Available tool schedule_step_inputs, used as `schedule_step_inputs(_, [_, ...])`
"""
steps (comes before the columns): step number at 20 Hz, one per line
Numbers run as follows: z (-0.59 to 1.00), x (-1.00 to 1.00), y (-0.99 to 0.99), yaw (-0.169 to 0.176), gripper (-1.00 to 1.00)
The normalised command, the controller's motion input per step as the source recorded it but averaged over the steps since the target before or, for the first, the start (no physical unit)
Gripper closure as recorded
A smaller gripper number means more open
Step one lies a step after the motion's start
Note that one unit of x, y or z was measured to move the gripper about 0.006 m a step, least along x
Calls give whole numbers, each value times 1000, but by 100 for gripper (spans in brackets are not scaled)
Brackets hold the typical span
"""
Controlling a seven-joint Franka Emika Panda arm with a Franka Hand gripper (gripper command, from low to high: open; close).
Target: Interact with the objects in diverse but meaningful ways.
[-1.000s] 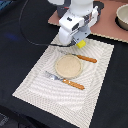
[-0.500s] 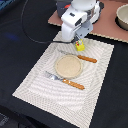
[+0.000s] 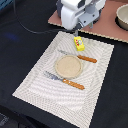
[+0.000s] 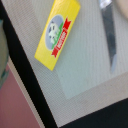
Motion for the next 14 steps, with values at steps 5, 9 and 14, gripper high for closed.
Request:
schedule_step_inputs(5, [538,219,-803,0,-100])
schedule_step_inputs(9, [356,172,-825,0,-100])
schedule_step_inputs(14, [76,149,-657,0,-100])
